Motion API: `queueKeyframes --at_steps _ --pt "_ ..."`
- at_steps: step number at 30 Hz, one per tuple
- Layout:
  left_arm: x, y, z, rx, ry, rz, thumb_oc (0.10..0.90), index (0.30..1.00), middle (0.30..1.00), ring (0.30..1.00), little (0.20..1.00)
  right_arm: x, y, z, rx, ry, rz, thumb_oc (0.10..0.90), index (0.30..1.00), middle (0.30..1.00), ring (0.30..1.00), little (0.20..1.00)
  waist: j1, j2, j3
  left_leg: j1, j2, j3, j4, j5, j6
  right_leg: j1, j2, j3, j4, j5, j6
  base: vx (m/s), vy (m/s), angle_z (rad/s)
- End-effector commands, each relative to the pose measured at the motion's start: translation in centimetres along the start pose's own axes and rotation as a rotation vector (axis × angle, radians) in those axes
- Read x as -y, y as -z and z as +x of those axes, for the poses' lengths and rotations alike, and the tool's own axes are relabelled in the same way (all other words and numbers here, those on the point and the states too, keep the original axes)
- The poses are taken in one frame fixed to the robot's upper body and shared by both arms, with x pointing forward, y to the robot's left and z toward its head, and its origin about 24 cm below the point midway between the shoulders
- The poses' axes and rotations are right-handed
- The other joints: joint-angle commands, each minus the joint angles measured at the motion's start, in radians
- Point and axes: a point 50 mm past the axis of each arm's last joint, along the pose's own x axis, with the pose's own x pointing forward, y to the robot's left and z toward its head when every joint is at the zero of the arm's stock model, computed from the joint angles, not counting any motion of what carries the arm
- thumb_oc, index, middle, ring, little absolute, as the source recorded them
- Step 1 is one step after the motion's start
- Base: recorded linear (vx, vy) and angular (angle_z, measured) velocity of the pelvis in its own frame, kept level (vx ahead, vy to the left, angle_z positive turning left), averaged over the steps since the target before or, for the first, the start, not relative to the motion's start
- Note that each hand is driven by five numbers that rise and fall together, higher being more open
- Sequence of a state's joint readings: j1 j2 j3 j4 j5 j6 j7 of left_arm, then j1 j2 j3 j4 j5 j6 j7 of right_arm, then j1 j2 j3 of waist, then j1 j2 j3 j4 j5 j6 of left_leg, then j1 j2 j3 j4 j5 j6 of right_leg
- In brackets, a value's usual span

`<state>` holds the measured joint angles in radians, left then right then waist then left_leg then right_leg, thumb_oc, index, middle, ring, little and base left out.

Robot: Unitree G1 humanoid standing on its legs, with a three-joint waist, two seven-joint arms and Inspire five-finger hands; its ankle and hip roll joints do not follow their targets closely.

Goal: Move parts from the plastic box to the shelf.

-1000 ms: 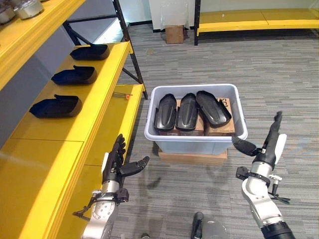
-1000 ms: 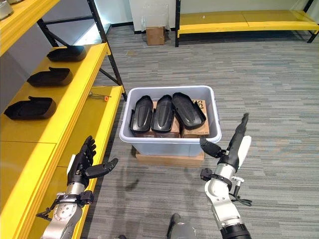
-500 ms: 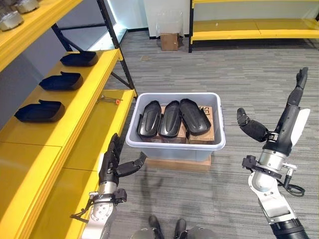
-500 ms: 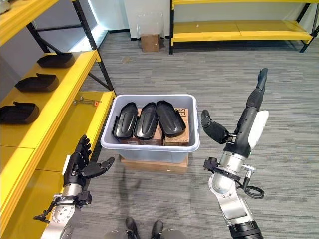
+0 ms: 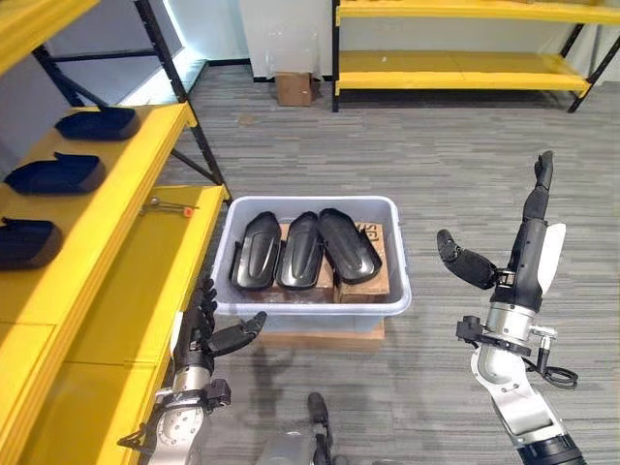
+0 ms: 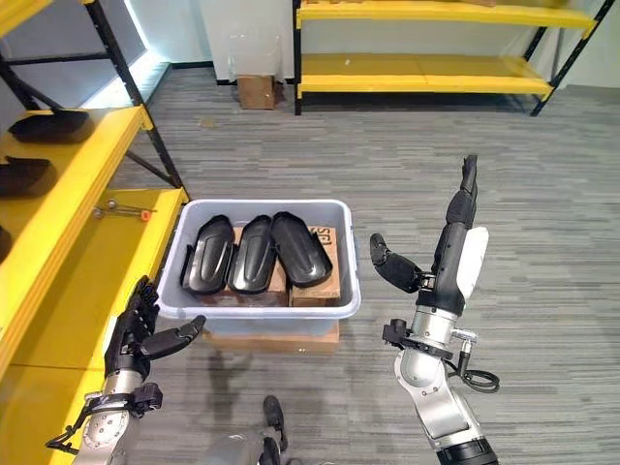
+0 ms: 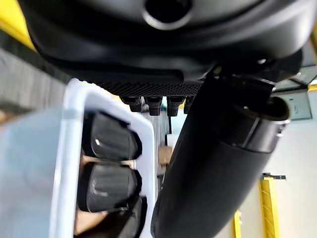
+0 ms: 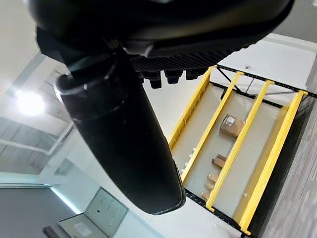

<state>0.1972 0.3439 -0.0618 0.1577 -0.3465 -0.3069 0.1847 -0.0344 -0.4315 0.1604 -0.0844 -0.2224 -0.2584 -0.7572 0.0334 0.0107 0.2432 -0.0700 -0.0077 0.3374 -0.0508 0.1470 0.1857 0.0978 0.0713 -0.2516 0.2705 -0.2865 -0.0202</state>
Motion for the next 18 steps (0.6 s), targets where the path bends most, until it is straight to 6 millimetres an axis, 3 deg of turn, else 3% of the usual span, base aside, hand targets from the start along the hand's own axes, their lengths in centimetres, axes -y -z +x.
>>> queueKeyframes --at_steps 1,12,18 --pt "-0.6 -5.0 1.9 0.271 0.022 0.052 0.900 1.000 1.000 1.000 1.000 0.7 -2.4 2.0 0.145 0.070 0.092 0.900 1.000 1.000 1.000 1.000 0.045 -0.012 -0.059 -0.034 0.043 0.021 0.037 -0.078 -0.207 0.083 -0.086 0.007 -0.157 0.101 0.049 0.12 0.087 0.11" --pt "-1.7 -5.4 2.0 0.293 -0.065 0.074 0.900 1.000 1.000 1.000 1.000 0.1 -2.5 2.1 0.146 0.062 0.089 0.900 1.000 1.000 1.000 1.000 0.074 -0.027 -0.071 -0.040 0.004 0.021 0.046 -0.129 -0.168 0.073 -0.116 -0.011 -0.181 0.108 0.070 0.08 0.071 0.02" --pt "-2.8 -6.2 1.8 0.349 -0.161 0.059 0.900 1.000 1.000 1.000 1.000 -0.3 -2.4 2.1 0.142 0.045 0.062 0.900 1.000 1.000 1.000 1.000 0.095 -0.039 -0.068 -0.058 -0.002 0.021 0.041 -0.125 -0.164 0.078 -0.112 -0.019 -0.172 0.093 0.070 0.07 0.037 -0.01"
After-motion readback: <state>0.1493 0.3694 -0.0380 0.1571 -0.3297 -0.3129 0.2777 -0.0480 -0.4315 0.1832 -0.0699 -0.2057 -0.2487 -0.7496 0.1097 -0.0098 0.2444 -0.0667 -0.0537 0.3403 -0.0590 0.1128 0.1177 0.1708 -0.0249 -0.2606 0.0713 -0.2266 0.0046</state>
